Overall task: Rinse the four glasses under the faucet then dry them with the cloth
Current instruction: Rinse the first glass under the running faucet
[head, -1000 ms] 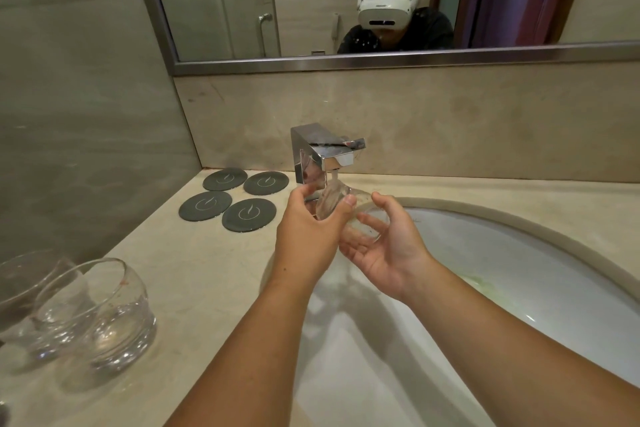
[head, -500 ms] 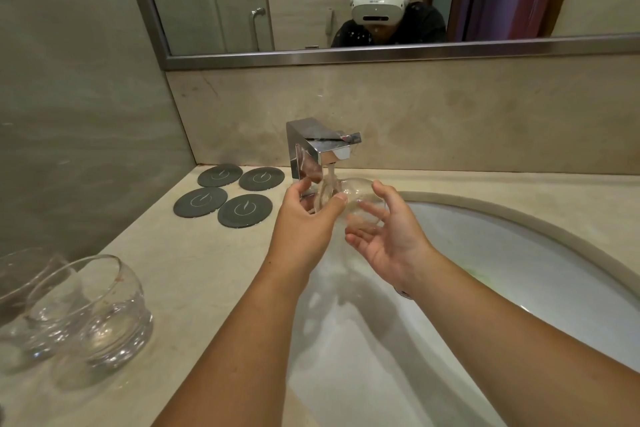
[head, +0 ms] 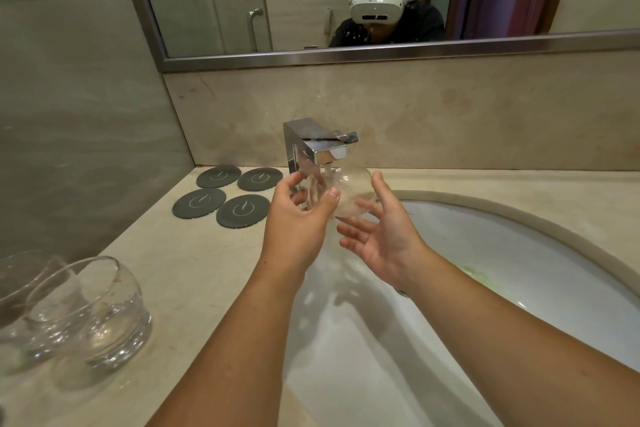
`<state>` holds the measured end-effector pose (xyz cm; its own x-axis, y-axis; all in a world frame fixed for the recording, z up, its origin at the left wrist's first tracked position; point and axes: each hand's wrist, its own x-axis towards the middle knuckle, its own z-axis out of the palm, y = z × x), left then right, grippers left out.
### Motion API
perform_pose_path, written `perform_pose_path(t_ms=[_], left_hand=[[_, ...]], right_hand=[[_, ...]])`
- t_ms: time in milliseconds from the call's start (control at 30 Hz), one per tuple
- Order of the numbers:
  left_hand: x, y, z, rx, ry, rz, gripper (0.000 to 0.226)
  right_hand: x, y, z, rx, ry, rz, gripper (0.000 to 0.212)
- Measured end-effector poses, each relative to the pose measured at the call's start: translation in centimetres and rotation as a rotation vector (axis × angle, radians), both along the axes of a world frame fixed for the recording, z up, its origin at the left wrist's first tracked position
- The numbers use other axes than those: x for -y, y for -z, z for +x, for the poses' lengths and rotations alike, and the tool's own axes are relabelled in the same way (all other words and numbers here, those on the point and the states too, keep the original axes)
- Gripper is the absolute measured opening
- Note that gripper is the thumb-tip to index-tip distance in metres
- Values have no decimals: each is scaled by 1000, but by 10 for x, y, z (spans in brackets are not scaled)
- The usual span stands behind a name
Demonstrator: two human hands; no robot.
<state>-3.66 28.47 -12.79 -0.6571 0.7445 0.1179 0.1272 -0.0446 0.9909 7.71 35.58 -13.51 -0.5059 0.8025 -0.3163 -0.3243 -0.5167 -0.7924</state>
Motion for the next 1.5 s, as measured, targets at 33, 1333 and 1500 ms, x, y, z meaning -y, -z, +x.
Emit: perform_pose_path(t_ms=[33,1333,1500], left_hand=[[0,0,0,-2,9,-1,65],[1,2,2,-189,18,-8,70],[1,1,-2,-207,-28,32,57]], right_hand=[[0,0,0,-5,3,8,66],[0,0,-2,-247,30,-234,50],[1,3,-4,-181,-49,-231,65]])
